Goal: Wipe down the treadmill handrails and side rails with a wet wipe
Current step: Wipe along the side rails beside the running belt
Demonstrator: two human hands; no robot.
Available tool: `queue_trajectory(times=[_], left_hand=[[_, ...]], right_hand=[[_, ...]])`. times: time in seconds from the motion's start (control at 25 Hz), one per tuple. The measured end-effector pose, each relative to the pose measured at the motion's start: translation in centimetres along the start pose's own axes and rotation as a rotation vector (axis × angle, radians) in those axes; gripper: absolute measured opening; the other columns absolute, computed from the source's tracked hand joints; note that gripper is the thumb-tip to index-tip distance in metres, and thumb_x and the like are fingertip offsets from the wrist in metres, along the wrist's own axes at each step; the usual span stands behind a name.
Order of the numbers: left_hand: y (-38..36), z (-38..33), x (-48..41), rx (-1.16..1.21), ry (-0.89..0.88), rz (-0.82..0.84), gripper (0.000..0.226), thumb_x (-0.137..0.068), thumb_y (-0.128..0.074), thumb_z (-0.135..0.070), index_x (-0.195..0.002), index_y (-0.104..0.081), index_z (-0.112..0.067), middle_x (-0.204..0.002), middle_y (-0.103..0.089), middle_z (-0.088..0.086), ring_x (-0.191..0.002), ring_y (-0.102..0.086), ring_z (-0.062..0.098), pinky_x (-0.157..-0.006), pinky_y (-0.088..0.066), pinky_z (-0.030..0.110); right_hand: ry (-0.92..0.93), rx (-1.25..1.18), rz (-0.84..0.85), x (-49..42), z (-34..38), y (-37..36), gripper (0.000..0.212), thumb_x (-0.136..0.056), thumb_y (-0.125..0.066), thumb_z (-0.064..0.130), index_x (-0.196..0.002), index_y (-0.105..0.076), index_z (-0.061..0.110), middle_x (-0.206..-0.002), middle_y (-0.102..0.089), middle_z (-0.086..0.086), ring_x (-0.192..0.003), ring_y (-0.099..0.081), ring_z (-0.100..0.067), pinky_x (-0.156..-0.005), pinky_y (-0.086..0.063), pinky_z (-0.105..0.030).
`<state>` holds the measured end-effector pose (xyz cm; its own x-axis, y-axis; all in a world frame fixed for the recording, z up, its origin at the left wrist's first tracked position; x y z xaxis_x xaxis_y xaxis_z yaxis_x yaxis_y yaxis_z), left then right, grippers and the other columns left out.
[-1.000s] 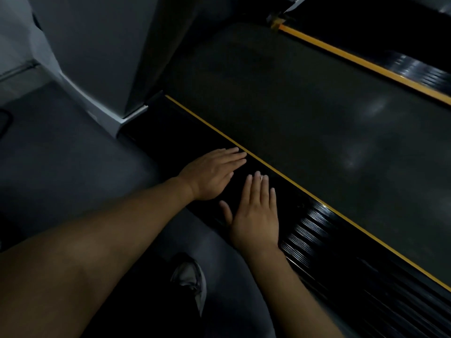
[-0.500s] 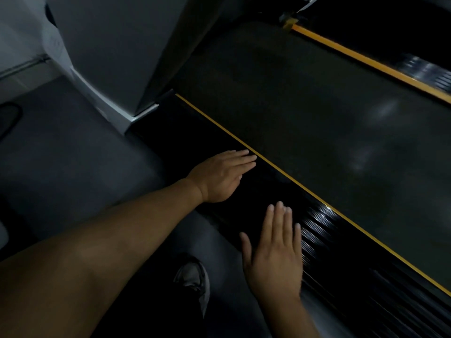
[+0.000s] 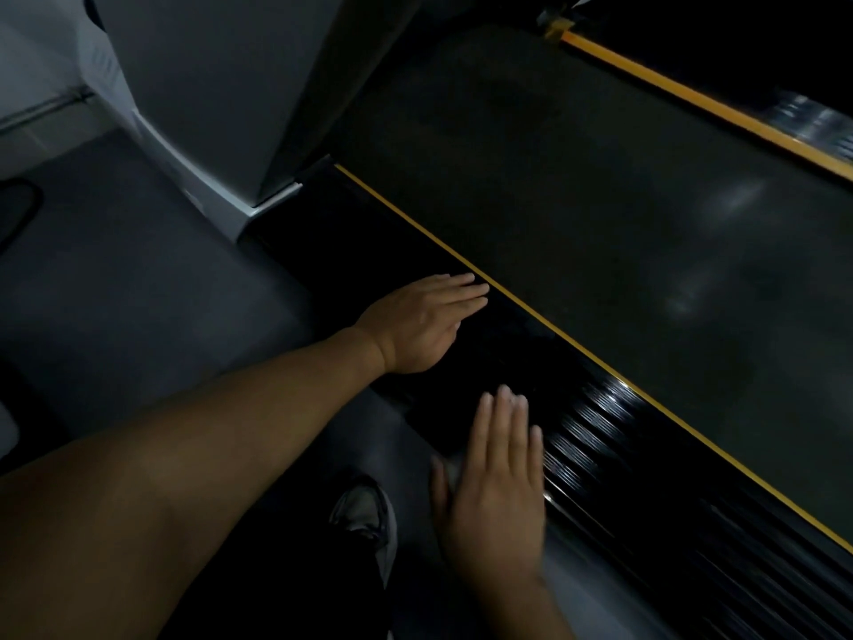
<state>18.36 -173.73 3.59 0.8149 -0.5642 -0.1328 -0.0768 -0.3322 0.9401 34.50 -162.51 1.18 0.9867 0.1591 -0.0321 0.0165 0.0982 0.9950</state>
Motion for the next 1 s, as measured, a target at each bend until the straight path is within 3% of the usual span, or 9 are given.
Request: queue_trajectory(times=[0.16, 0.36, 0.52, 0.68, 0.72, 0.88, 1.0], left_hand=[[0.0, 0.6, -0.1, 0.099, 0.060, -0.013, 0.051, -0.098, -0.038, -0.016, -0.145, -0.055, -0.006, -0.156, -0.048, 0.009, -0.150, -0.036, 0.020, -0.124, -0.031, 0.041], [0.6, 1.0, -0.2, 0.139, 0.080, -0.087, 0.048, -0.097, -0.040, -0.013, -0.139, -0.061, -0.003, -0.149, -0.056, 0.013, -0.144, -0.047, 0.025, -0.120, -0.037, 0.039], [0.4, 1.0, -0.1, 0.121, 0.084, -0.093, 0.056, -0.097, -0.030, -0.022, -0.142, -0.058, -0.003, -0.149, -0.055, 0.014, -0.144, -0.047, 0.025, -0.119, -0.039, 0.044], [0.1, 1.1, 0.0, 0.099, 0.067, -0.086, 0.056, -0.095, -0.031, -0.021, -0.141, -0.058, -0.002, -0.149, -0.055, 0.015, -0.144, -0.047, 0.026, -0.118, -0.041, 0.047], [0.2, 1.2, -0.1, 0.092, 0.069, -0.083, 0.057, -0.095, -0.031, -0.021, -0.141, -0.058, -0.002, -0.149, -0.055, 0.015, -0.144, -0.047, 0.027, -0.118, -0.041, 0.047], [0.4, 0.2, 0.0, 0.063, 0.024, -0.069, 0.056, -0.099, -0.033, -0.025, -0.145, -0.055, -0.003, -0.150, -0.054, 0.015, -0.145, -0.045, 0.026, -0.120, -0.037, 0.043], [0.5, 0.0, 0.0, 0.008, -0.030, -0.102, 0.052, -0.101, -0.039, -0.026, -0.145, -0.055, -0.005, -0.149, -0.055, 0.014, -0.144, -0.046, 0.029, -0.118, -0.040, 0.048]], right_hand=[[0.110, -0.017, 0.036, -4.8, 3.5, -0.2, 0.085, -0.100, -0.025, 0.063, -0.161, -0.021, 0.004, -0.169, -0.015, -0.017, -0.158, -0.010, -0.033, -0.127, -0.014, -0.051], [-0.156, -0.050, 0.037, -7.7, -5.0, 1.1, 0.091, -0.101, -0.015, 0.068, -0.161, -0.021, 0.000, -0.169, -0.016, -0.020, -0.158, -0.009, -0.033, -0.127, -0.014, -0.055], [0.035, -0.042, 0.113, -11.3, -1.7, 0.3, 0.086, -0.099, -0.005, 0.063, -0.163, -0.007, 0.006, -0.171, 0.000, -0.015, -0.159, 0.007, -0.028, -0.129, -0.002, -0.049], [-0.131, -0.043, 0.121, -11.4, -5.7, 0.8, 0.089, -0.094, 0.002, 0.060, -0.163, -0.006, 0.005, -0.172, 0.000, -0.015, -0.159, 0.006, -0.029, -0.128, -0.002, -0.052], [-0.102, -0.064, 0.141, -11.9, -4.7, 0.7, 0.090, -0.093, 0.004, 0.060, -0.163, -0.005, 0.005, -0.172, 0.001, -0.015, -0.159, 0.008, -0.029, -0.128, 0.000, -0.051], [0.124, -0.341, 0.110, -12.0, -1.2, 1.7, 0.076, -0.101, -0.010, 0.057, -0.165, -0.002, 0.017, -0.173, 0.004, -0.002, -0.158, 0.011, -0.015, -0.129, 0.003, -0.044], [0.120, -0.463, 0.088, -8.5, -4.5, 2.7, 0.069, -0.107, -0.029, 0.048, -0.165, -0.004, 0.021, -0.173, 0.004, 0.004, -0.158, 0.008, -0.008, -0.127, 0.002, -0.036]])
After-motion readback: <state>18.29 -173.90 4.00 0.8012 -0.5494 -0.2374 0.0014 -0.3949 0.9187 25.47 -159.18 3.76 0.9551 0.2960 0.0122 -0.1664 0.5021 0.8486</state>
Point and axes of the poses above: each hand's wrist, its own x-axis away from the middle knuckle, its own y-axis out of the back of the hand, z = x × y, the point moved 9 cm from there along -x, towards the middle knuckle
